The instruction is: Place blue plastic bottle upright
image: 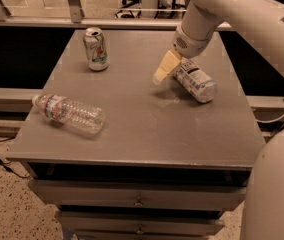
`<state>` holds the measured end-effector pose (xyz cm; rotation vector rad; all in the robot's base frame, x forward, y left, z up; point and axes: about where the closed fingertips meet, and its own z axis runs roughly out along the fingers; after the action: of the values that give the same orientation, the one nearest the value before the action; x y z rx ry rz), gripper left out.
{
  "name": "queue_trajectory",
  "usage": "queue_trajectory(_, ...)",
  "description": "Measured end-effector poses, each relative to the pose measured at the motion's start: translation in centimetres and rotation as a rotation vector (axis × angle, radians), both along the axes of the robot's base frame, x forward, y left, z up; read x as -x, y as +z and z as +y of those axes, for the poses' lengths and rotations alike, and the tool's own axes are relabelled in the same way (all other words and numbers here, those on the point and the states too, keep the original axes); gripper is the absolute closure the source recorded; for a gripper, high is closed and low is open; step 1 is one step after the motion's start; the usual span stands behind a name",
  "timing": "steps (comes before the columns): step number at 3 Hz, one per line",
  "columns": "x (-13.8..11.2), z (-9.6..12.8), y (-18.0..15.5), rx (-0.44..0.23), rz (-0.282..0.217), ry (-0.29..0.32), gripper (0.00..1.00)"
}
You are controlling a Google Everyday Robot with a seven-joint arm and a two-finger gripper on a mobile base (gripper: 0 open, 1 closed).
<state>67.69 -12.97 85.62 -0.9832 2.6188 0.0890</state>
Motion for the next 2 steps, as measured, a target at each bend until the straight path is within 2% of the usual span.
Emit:
queue_trajectory(1,0.09,-1.19,-1.25,0.037,0.02,-0.049,0.0)
queue_trajectory(2,-0.24,-1.83,-1.56,0.072,0.02,-0.097,0.25)
